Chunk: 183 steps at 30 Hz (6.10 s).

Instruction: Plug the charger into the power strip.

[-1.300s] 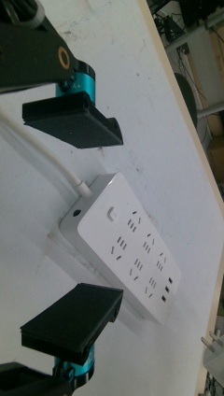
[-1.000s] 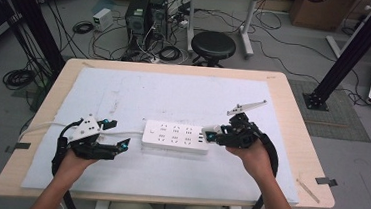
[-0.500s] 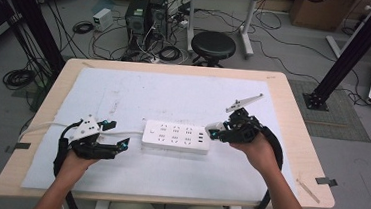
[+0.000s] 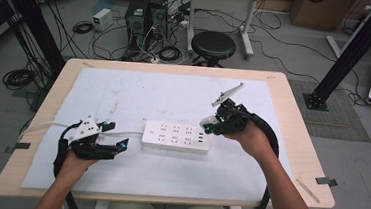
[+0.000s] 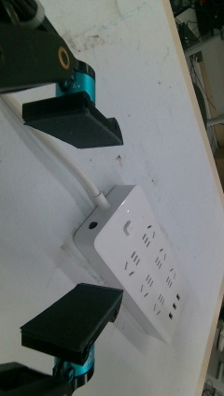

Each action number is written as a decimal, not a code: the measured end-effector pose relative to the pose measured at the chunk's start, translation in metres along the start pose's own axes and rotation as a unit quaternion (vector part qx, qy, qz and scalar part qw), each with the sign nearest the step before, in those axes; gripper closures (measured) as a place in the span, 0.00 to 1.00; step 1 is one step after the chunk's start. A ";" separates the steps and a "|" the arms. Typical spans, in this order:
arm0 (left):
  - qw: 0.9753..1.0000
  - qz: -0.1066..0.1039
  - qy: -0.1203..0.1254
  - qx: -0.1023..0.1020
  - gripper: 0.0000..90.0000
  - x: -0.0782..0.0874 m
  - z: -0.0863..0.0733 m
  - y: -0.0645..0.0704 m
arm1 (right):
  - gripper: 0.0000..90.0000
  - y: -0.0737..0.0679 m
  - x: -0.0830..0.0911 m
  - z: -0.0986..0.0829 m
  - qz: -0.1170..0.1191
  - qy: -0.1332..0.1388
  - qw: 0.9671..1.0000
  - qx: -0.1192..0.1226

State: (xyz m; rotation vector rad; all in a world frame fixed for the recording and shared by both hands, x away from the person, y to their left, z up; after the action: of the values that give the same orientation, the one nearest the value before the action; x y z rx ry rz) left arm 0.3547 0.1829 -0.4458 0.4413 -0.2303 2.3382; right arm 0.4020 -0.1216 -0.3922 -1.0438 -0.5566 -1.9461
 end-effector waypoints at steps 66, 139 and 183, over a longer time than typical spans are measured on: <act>1.000 0.002 0.017 0.006 0.25 0.004 -0.002 -0.002 | 0.70 -0.017 -0.032 0.045 0.042 -0.068 0.992 0.097; 1.000 -0.001 0.017 0.023 0.25 -0.001 -0.008 -0.007 | 0.70 -0.006 -0.100 0.033 0.037 -0.249 0.946 0.204; 0.999 0.020 0.038 0.029 0.25 0.014 -0.003 -0.010 | 0.24 0.018 0.021 -0.074 -0.080 0.114 0.985 -0.101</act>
State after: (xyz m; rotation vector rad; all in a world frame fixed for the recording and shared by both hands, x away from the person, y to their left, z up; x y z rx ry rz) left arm 0.3515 0.2005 -0.4431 0.3788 -0.1374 2.4011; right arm 0.3761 -0.1927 -0.4158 -0.9030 -0.3293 -2.2660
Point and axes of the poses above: each handheld gripper's, and its own axes: x roughly backward along the jaws, z roughly out of its top, y roughly to its right, the point moved 9 cm from there along -x, roughly forward along the jaws, and after that the axes turned 3 degrees about -x, right-handed, at the moved point
